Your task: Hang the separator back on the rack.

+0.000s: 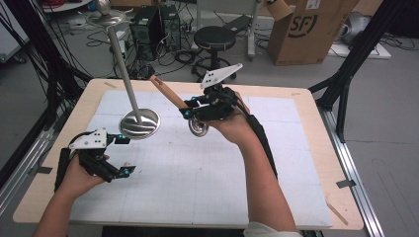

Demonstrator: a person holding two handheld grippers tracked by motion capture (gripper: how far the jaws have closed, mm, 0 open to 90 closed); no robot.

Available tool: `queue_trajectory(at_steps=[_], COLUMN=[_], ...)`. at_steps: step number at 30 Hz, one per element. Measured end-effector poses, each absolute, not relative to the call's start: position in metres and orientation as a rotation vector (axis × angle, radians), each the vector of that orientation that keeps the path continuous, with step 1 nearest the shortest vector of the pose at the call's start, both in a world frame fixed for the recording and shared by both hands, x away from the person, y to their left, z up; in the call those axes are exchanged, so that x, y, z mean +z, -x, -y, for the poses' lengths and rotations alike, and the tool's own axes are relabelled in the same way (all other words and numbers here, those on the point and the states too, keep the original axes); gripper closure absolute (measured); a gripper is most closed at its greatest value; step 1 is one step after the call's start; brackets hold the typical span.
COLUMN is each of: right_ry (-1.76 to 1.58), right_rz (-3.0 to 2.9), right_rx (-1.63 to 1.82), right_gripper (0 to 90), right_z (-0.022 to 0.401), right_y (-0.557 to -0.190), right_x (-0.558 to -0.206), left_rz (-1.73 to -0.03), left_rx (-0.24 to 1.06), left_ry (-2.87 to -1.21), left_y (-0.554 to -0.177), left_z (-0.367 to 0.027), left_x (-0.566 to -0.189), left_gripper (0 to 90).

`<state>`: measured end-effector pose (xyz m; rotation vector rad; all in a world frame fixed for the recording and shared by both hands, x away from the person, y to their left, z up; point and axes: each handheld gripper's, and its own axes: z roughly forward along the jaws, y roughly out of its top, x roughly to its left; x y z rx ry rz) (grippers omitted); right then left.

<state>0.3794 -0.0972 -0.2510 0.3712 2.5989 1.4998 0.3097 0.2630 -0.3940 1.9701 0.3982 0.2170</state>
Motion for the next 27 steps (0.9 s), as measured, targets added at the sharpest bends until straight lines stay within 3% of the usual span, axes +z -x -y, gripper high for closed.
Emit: queue_trajectory(at_steps=[27], right_ry=[-0.333], right_rz=[-2.584], right_rx=[1.618], right_gripper=[68.6], right_z=[0.072], right_y=[-0.420], right_x=[-0.213], left_rz=[-0.390], left_rx=[0.214], left_ry=[-1.956], left_y=[-0.310], left_z=[-0.264], left_x=[-0.392], left_gripper=[1.6])
